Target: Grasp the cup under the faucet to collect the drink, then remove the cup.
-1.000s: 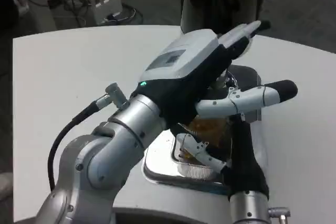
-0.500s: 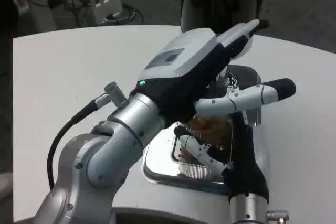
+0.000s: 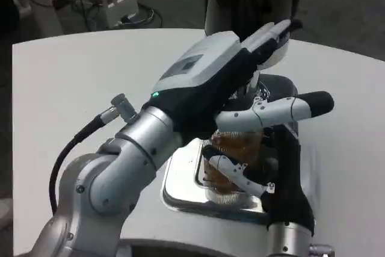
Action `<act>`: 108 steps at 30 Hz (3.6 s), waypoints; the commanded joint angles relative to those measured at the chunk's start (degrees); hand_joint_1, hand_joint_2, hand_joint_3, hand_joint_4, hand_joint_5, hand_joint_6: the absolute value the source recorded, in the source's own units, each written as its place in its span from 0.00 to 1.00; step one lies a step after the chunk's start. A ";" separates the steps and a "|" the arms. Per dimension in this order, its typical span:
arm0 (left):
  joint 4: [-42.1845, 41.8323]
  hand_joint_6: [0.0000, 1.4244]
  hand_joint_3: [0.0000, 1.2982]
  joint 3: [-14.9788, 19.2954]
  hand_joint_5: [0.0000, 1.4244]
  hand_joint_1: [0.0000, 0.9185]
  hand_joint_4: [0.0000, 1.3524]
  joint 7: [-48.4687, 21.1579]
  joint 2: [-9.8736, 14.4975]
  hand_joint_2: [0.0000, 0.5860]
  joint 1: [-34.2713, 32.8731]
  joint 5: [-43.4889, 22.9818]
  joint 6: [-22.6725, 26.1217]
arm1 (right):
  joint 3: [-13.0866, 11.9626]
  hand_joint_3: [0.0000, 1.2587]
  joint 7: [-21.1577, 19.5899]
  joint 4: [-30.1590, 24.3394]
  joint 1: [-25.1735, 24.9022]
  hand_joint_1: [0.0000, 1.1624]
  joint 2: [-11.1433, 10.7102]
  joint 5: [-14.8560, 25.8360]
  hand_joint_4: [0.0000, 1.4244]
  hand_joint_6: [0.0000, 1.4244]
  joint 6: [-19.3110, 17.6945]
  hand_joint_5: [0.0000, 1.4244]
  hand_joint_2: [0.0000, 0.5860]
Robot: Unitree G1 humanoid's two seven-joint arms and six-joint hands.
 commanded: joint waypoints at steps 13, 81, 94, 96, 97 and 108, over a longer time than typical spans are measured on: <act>-2.52 0.04 0.00 1.44 0.00 0.00 0.00 -0.59 0.63 0.01 3.82 -5.23 -1.52 | 1.86 0.62 -1.78 -5.23 4.38 0.79 3.64 -1.85 0.62 0.61 0.31 0.70 0.24; -9.05 0.00 0.00 23.51 0.00 0.00 0.00 7.63 6.81 0.17 51.00 -13.80 -27.43 | 4.16 0.65 9.41 -30.07 26.55 0.77 -1.91 -3.10 0.65 0.70 -3.72 0.75 0.23; -9.38 0.00 0.00 24.23 0.00 0.00 0.00 7.50 9.49 0.16 53.27 -5.96 -30.93 | 3.07 0.65 11.79 -33.50 27.49 0.77 -4.29 -7.87 0.65 0.72 -7.08 0.76 0.23; -9.60 0.00 0.00 24.31 0.00 0.00 0.00 7.80 9.85 0.16 54.48 -4.29 -31.31 | 3.24 0.65 12.39 -35.08 27.99 0.77 -4.99 -9.28 0.65 0.72 -7.54 0.76 0.23; -9.68 0.00 0.00 24.38 0.00 0.00 0.00 7.94 9.95 0.16 55.08 -3.44 -31.55 | 3.36 0.65 12.78 -36.00 28.36 0.77 -5.18 -9.71 0.65 0.72 -7.70 0.76 0.23; -13.01 0.00 0.00 22.95 0.00 0.00 0.00 14.11 8.30 0.14 63.16 14.65 -35.97 | 1.86 0.65 19.25 -43.81 33.62 0.77 -5.83 -9.35 0.65 0.72 -6.46 0.76 0.23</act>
